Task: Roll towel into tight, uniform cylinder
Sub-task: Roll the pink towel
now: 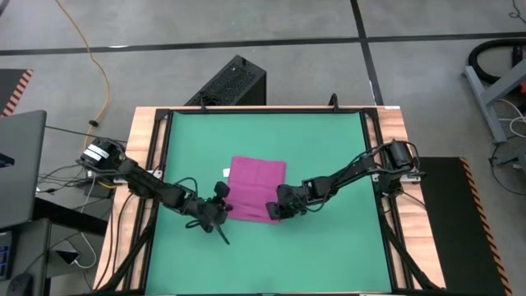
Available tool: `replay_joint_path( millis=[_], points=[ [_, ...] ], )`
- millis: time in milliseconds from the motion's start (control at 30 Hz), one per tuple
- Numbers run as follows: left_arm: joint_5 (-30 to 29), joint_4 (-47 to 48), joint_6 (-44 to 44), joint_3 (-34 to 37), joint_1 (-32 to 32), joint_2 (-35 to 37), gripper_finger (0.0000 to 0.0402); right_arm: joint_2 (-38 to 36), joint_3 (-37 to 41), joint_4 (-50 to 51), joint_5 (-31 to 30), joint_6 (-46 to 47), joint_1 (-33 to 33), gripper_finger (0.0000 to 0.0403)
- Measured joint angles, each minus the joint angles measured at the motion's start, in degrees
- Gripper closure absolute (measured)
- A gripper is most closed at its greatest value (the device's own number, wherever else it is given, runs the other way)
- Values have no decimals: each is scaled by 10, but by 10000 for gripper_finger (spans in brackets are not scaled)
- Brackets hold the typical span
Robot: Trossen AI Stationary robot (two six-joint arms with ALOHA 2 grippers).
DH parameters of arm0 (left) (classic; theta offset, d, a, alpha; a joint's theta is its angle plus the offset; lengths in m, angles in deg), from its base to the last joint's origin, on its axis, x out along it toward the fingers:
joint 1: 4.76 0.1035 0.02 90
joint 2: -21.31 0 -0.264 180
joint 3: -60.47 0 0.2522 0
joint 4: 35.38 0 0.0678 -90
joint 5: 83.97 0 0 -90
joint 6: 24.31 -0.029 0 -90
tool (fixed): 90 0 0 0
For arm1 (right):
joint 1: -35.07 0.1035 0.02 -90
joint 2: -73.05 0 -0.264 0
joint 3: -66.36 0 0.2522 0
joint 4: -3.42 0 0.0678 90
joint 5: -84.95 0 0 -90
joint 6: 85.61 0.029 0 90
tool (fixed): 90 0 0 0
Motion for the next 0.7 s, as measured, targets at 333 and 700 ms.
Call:
replay_joint_path(
  millis=[333,700],
  points=[
    [33,-7,5,0,10,0,402,-1,-1,18,-55,-56,10,283],
    [55,-118,16,56,16,-11,401,-47,-1,125,-86,-65,5,199]
  ],
)
